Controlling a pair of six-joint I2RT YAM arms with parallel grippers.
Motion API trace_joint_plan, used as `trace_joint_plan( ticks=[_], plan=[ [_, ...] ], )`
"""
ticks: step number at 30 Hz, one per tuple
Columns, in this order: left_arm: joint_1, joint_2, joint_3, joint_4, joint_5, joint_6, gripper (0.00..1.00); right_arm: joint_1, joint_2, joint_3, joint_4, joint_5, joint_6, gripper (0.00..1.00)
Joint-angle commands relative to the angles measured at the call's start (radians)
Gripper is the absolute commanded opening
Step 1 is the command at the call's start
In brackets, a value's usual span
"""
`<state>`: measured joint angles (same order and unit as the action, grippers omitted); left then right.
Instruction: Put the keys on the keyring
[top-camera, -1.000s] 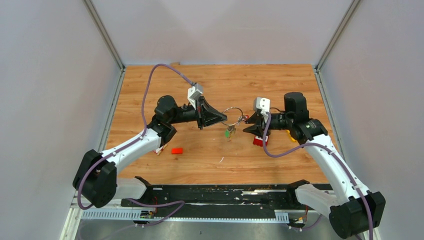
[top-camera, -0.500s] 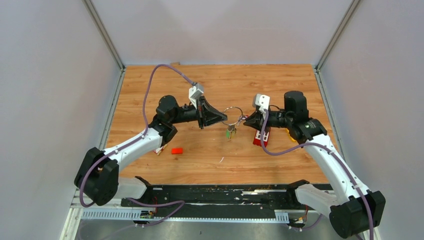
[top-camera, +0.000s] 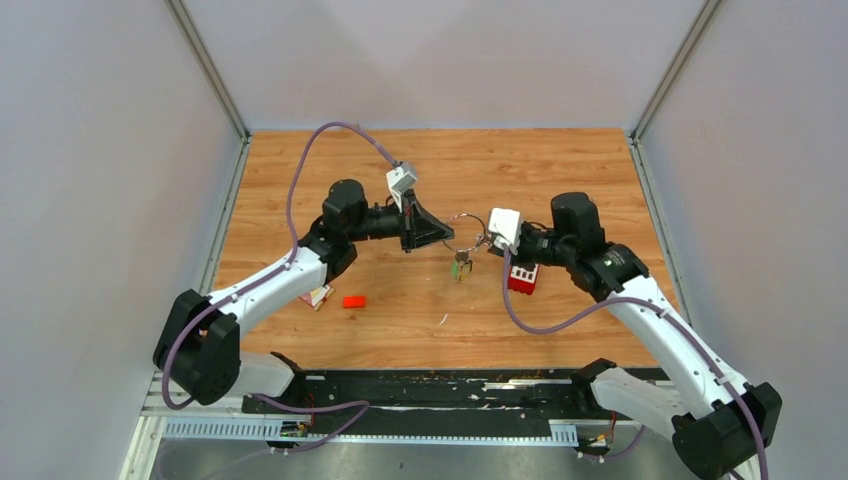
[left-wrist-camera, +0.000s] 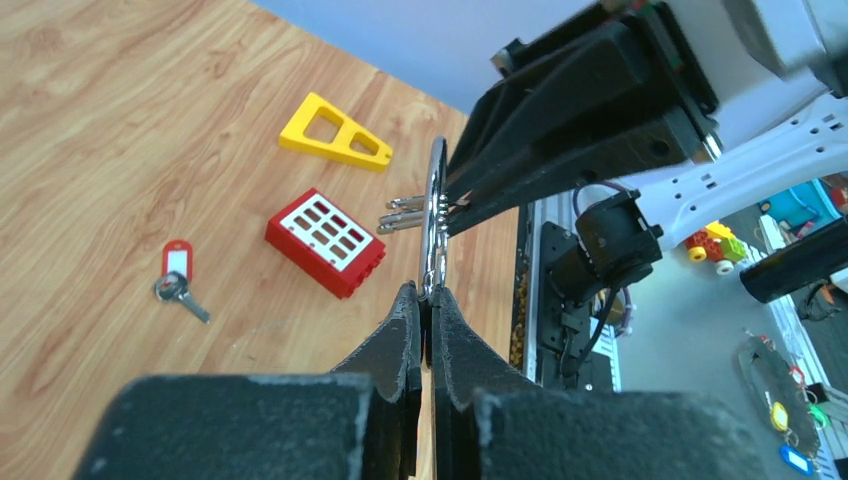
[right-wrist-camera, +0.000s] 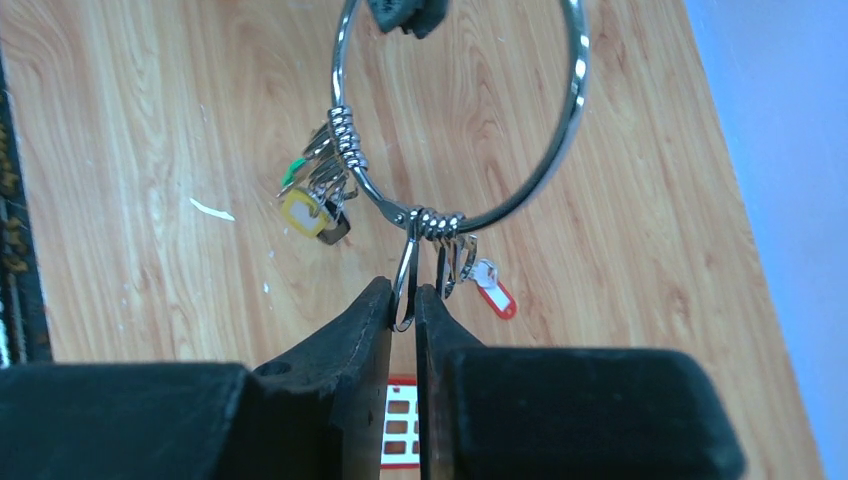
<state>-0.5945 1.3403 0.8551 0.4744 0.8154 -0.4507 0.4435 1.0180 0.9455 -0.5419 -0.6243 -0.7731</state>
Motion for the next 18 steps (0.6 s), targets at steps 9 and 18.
trace_joint_plan(
  ticks=[9,18],
  plan=[
    [0.001,0.032,0.097,-0.246,-0.117,0.113,0.0,0.191,-0.029,0.001,0.003,0.35,-0.14,0.0],
    [0.002,0.045,0.119,-0.302,-0.182,0.146,0.17,0.275,0.018,0.044,-0.025,0.503,-0.155,0.0]
  ],
)
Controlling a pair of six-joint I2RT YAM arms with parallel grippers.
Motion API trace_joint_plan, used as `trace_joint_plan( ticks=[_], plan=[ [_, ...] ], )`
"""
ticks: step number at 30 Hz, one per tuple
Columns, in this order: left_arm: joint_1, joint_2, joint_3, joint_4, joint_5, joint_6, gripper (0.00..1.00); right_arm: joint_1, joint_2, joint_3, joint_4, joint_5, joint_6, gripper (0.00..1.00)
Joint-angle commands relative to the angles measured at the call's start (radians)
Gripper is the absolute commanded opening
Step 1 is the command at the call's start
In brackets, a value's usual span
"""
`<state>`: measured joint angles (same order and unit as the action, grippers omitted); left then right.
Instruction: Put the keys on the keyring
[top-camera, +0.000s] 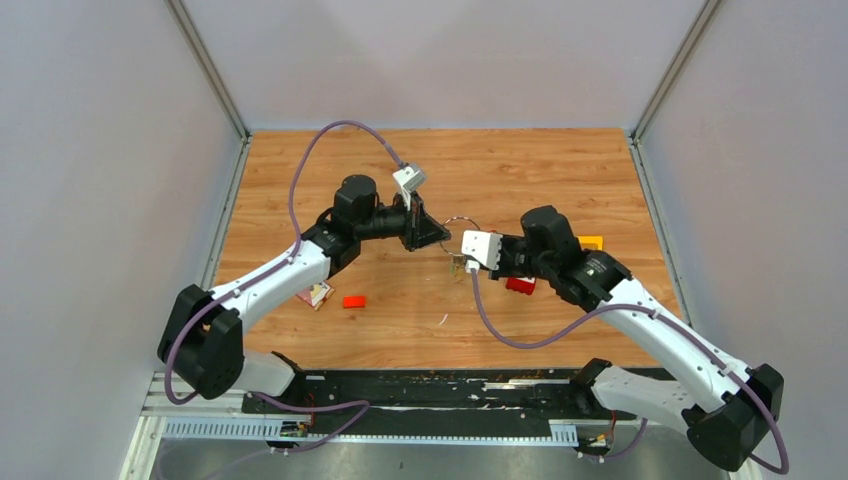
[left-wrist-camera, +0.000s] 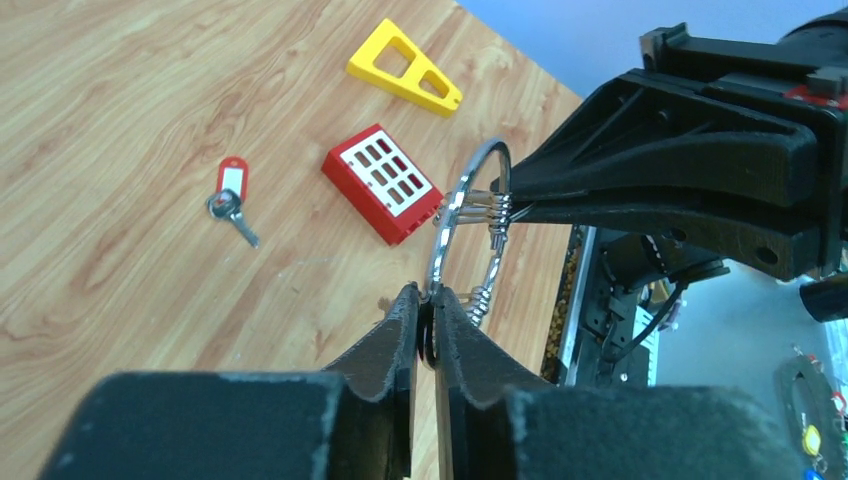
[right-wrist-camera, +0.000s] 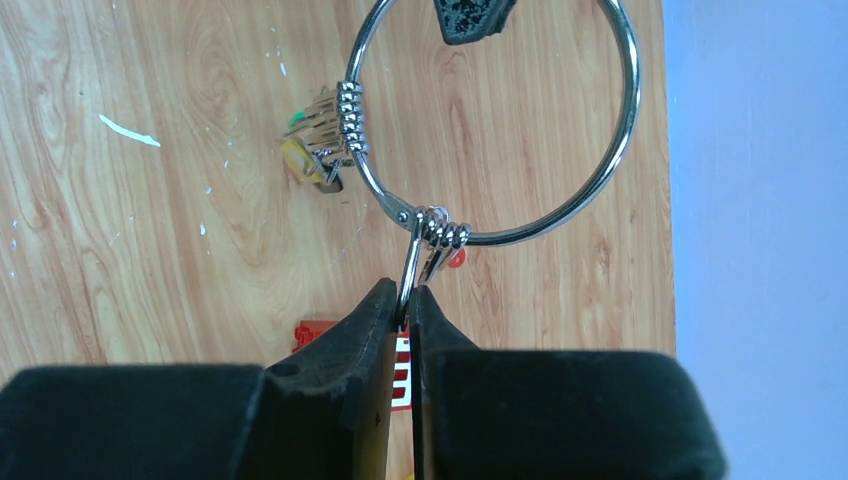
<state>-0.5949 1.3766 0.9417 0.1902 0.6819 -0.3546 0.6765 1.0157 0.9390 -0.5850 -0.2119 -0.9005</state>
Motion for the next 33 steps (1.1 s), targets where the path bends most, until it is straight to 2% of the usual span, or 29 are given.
trace_joint_plan(
  ticks=[1,5,8,16,21,25,33],
  plan=[
    [0.004,0.009,0.031,-0.012,-0.044,0.052,0.24,0.051,0.03,0.057,0.009,0.106,-0.032,0.0],
    [0.007,-0.005,0.032,-0.013,-0.038,0.073,0.46,0.072,0.05,0.067,-0.003,0.149,-0.051,0.0],
    [0.013,-0.022,0.027,-0.015,-0.039,0.108,0.55,0.082,0.056,0.069,-0.005,0.173,-0.07,0.0],
    [0.013,-0.038,-0.031,0.086,0.069,0.266,0.64,0.112,0.058,0.082,-0.051,0.155,-0.166,0.0],
    [0.013,-0.01,-0.066,0.113,0.283,0.55,0.67,0.139,0.058,0.103,-0.112,0.097,-0.235,0.0],
    [0.013,0.022,-0.032,-0.027,0.394,0.797,0.67,0.142,0.072,0.148,-0.154,0.016,-0.233,0.0],
    [0.004,0.1,0.12,-0.347,0.502,1.098,0.69,0.145,0.094,0.187,-0.191,-0.072,-0.232,0.0]
  ],
)
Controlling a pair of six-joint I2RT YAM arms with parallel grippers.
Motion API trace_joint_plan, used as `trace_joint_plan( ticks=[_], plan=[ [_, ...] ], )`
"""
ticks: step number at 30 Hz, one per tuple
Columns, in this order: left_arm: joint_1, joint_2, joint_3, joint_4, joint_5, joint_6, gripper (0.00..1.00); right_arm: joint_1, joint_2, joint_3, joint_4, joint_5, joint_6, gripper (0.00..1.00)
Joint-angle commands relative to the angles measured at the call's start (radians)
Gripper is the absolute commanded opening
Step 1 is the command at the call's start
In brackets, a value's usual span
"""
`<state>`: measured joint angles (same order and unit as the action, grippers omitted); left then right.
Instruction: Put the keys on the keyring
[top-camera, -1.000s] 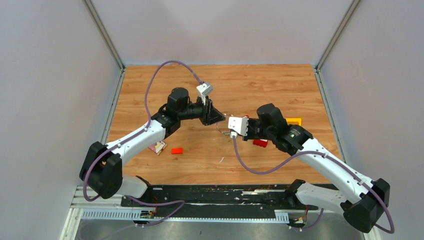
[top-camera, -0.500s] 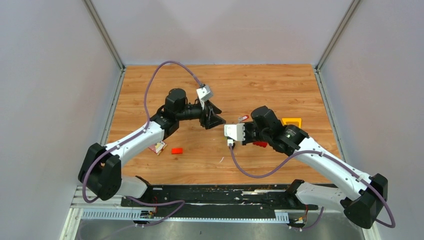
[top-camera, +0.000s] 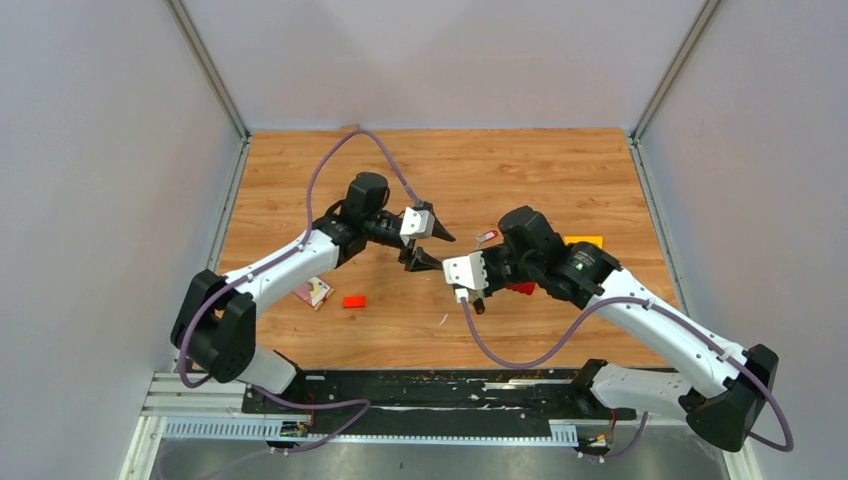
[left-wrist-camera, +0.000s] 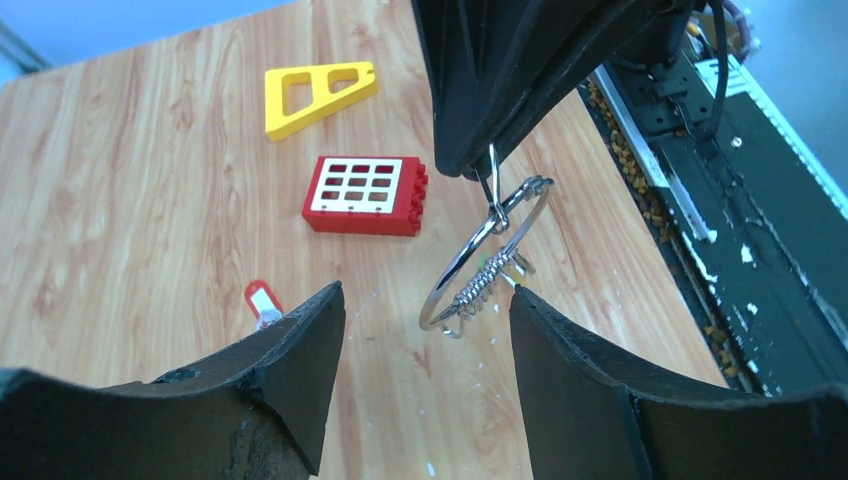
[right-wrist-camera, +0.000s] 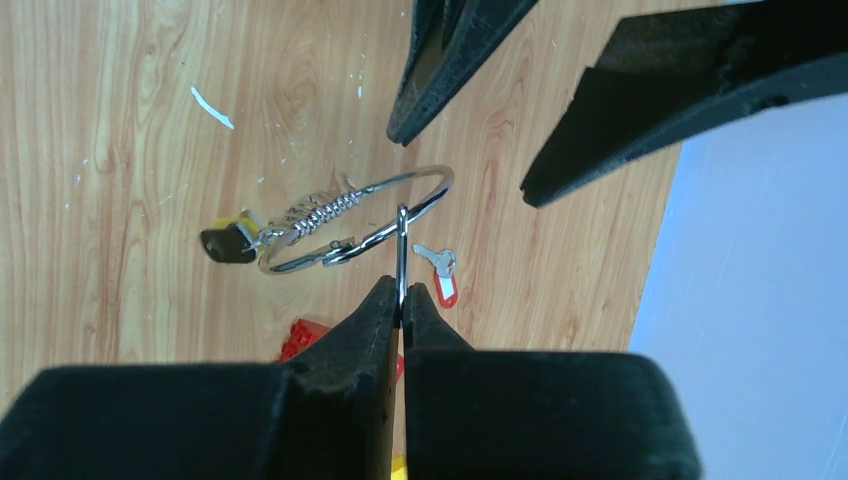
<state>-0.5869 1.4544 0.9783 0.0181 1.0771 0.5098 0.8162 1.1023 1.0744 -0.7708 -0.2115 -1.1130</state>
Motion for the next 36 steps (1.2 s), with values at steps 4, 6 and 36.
trace_joint_plan(
  ticks=[4,6,36],
  plan=[
    [-0.015,0.033,0.089,-0.236,0.14,0.298,0.69,0.008,0.012,0.047,-0.001,-0.068,-0.021,0.0],
    [-0.029,0.022,0.07,-0.213,0.151,0.285,0.69,0.009,0.016,0.047,-0.001,-0.069,-0.023,0.0],
    [-0.059,0.185,0.183,-0.213,0.193,-0.065,0.33,0.166,0.035,-0.015,0.081,0.293,-0.177,0.0]
  ],
)
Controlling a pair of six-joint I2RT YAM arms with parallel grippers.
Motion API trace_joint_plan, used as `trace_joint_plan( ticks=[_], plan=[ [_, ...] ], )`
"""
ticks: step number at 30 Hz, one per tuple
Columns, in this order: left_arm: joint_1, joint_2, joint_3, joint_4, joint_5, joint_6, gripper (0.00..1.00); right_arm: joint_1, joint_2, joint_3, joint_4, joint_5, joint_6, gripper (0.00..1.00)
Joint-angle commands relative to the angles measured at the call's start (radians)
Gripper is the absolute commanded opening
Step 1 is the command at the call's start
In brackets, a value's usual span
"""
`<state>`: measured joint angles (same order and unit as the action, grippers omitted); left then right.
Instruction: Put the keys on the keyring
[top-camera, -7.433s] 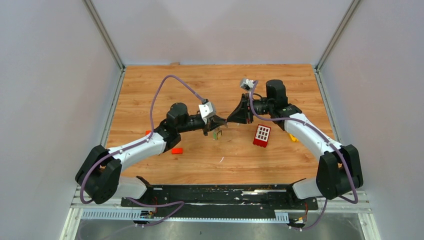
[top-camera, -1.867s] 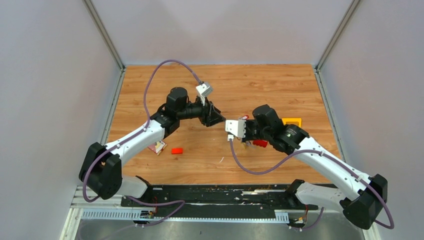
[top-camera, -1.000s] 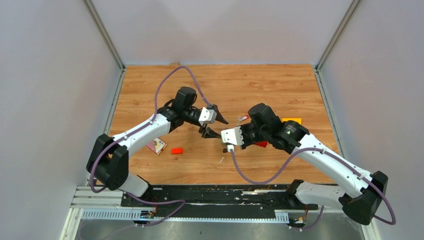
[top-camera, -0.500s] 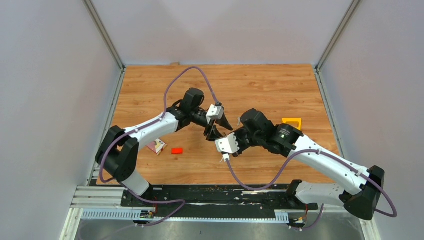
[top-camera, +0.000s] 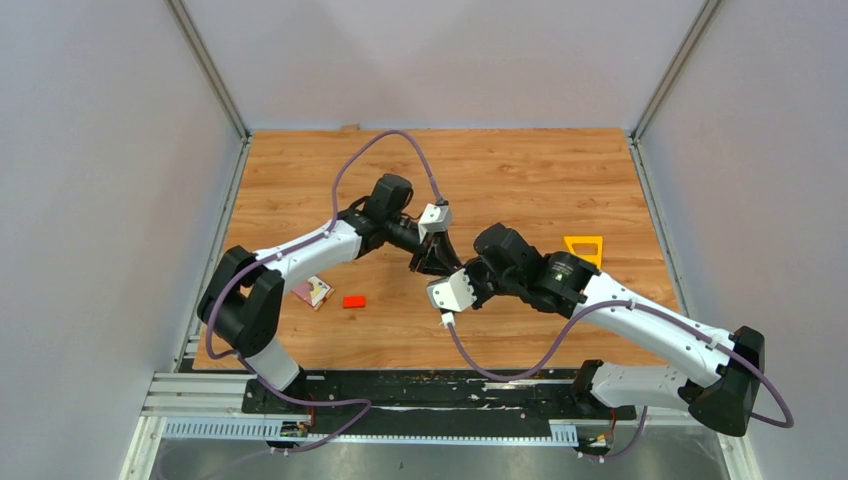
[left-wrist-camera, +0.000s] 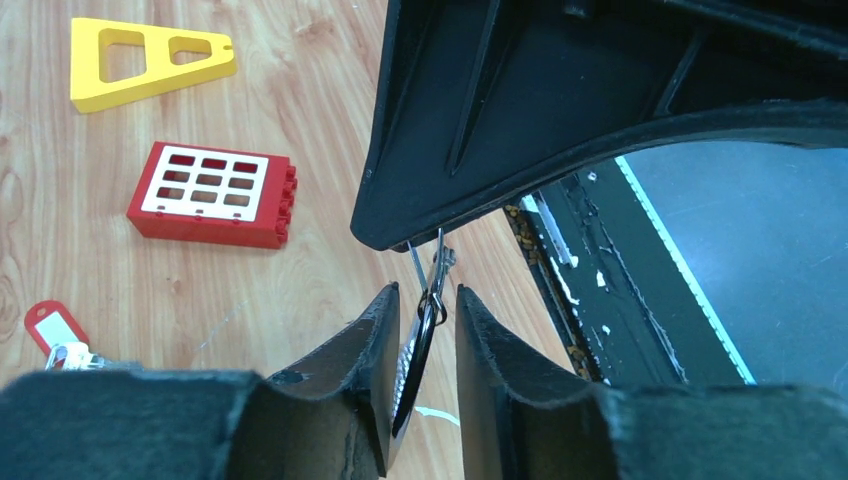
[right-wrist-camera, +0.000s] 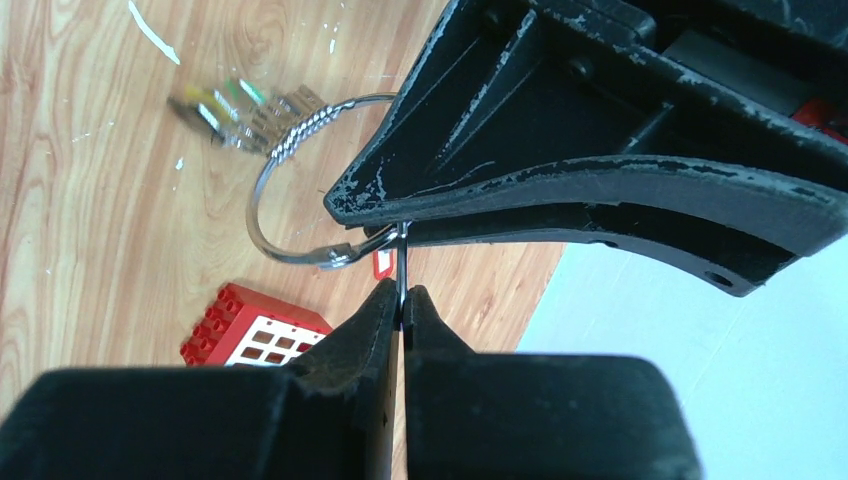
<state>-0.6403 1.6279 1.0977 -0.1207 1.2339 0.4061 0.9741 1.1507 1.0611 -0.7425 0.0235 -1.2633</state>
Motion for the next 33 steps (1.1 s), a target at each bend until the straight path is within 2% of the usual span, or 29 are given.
trace_joint_plan(
  ticks=[1,8,11,13,17,20,22,24,26,33],
  plan=[
    [-0.008,0.016,0.072,-0.087,0.036,0.046,0.31,0.01,-0.012,-0.005,0.055,0.063,-0.03,0.0],
    [-0.011,0.031,0.092,-0.117,0.035,0.055,0.2,0.018,-0.002,-0.01,0.07,0.085,-0.032,0.0],
    [-0.011,0.036,0.096,-0.132,0.029,0.059,0.11,0.018,0.0,-0.006,0.074,0.091,-0.027,0.0],
    [-0.01,0.039,0.102,-0.158,0.019,0.078,0.0,0.018,-0.001,-0.002,0.075,0.095,-0.018,0.0],
    [-0.01,0.033,0.107,-0.148,-0.058,0.031,0.0,0.018,-0.009,0.003,0.09,0.111,0.011,0.0],
    [-0.011,0.014,0.085,-0.08,-0.095,-0.065,0.0,0.007,-0.016,0.011,0.1,0.112,0.046,0.1],
    [-0.011,-0.015,0.05,-0.003,-0.108,-0.13,0.0,-0.011,-0.026,0.016,0.101,0.096,0.069,0.26],
    [-0.009,-0.057,0.016,0.064,-0.108,-0.173,0.0,-0.043,-0.047,0.024,0.096,0.048,0.102,0.36],
    [-0.004,-0.088,-0.011,0.104,-0.094,-0.202,0.0,-0.091,-0.07,0.033,0.087,-0.026,0.131,0.41],
    [0.001,-0.154,-0.067,0.221,0.008,-0.319,0.0,-0.272,-0.151,0.047,0.045,-0.37,0.192,0.42]
  ],
)
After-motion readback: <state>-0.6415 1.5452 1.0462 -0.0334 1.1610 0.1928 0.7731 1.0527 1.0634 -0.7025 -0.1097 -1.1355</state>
